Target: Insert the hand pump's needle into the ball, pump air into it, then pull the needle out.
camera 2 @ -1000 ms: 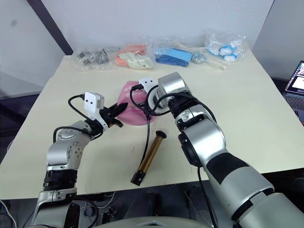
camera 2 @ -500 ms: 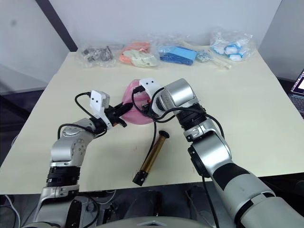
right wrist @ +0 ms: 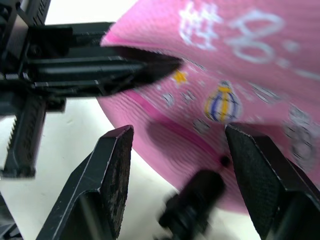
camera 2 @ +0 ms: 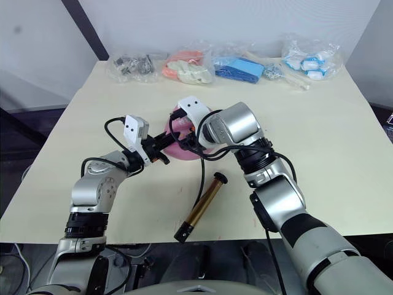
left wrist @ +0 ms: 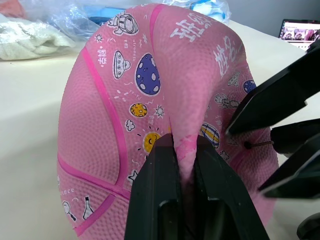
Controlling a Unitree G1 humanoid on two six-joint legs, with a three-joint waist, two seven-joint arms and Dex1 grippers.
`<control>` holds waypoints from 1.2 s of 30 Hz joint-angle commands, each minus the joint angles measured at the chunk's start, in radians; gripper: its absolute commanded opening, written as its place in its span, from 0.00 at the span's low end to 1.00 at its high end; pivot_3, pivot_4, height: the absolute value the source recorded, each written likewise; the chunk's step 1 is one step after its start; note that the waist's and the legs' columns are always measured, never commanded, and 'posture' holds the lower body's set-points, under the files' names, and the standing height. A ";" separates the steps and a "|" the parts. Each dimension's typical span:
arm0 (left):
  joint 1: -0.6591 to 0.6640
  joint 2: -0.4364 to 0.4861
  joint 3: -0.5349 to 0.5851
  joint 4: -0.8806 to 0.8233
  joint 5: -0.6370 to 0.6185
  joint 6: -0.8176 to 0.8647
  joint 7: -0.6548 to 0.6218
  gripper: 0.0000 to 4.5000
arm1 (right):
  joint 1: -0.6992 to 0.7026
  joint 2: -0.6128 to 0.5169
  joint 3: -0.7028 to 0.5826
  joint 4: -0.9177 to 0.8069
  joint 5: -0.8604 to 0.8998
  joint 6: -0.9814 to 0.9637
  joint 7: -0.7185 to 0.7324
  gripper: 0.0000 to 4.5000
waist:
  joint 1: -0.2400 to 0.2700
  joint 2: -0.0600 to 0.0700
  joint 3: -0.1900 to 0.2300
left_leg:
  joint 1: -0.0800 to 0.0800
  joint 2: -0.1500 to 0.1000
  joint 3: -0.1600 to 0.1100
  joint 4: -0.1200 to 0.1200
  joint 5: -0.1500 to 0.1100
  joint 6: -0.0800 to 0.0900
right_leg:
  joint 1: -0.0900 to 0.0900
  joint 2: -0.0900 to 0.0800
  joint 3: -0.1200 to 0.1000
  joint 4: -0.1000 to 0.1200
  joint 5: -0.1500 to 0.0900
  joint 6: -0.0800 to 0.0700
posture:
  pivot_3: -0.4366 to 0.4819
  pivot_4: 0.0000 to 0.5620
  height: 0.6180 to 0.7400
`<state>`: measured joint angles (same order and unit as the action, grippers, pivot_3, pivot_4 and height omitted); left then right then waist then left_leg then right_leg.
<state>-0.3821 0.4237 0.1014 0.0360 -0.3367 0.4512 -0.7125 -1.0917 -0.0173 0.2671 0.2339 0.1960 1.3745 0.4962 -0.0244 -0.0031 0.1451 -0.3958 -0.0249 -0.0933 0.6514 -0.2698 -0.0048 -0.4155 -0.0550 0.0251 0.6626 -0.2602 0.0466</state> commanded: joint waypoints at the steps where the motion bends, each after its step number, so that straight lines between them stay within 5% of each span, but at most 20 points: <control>1: 0.011 -0.011 -0.044 0.031 0.019 0.009 0.007 0.00 | 0.029 -0.047 0.017 -0.153 0.030 -0.025 0.023 0.68 | 0.002 0.000 0.000 | 0.000 0.000 0.000 0.000 0.000 0.000 | 0.000 0.000 0.000 0.000 0.000 0.000 | 0.48 0.27 1.00; 6: 0.003 -0.018 -0.044 0.031 0.020 0.009 0.026 0.00 | 0.116 -0.138 0.035 -0.322 0.032 -0.133 0.036 0.68 | 0.008 0.000 0.000 | 0.000 0.000 -0.001 0.001 0.000 0.000 | 0.001 0.001 -0.002 0.000 0.000 0.000 | 0.48 0.27 1.00; 15: 0.012 -0.027 -0.043 0.002 0.018 0.023 0.065 0.00 | 0.348 -0.142 -0.065 -0.551 0.048 -0.318 -0.042 0.68 | 0.010 0.000 0.000 | 0.000 0.000 -0.003 0.002 0.001 -0.001 | 0.002 0.001 -0.003 0.001 0.000 0.000 | 0.48 0.27 1.00; 36: 0.023 -0.060 -0.033 -0.100 0.017 0.103 0.205 0.00 | 0.465 -0.089 0.034 -0.597 0.020 -0.246 -0.209 0.68 | 0.009 0.000 0.000 | 0.001 -0.001 -0.005 0.002 0.003 -0.002 | 0.003 0.002 -0.004 0.002 0.000 0.000 | 0.48 0.27 1.00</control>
<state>-0.3762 0.3664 0.0787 -0.0584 -0.3265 0.5375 -0.5195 -0.6237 -0.1208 0.2985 -0.3474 0.2264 1.1511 0.3073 -0.0152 -0.0033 0.1451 -0.3950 -0.0262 -0.0979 0.6536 -0.2666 -0.0068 -0.4126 -0.0532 0.0214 0.6647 -0.2602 0.0466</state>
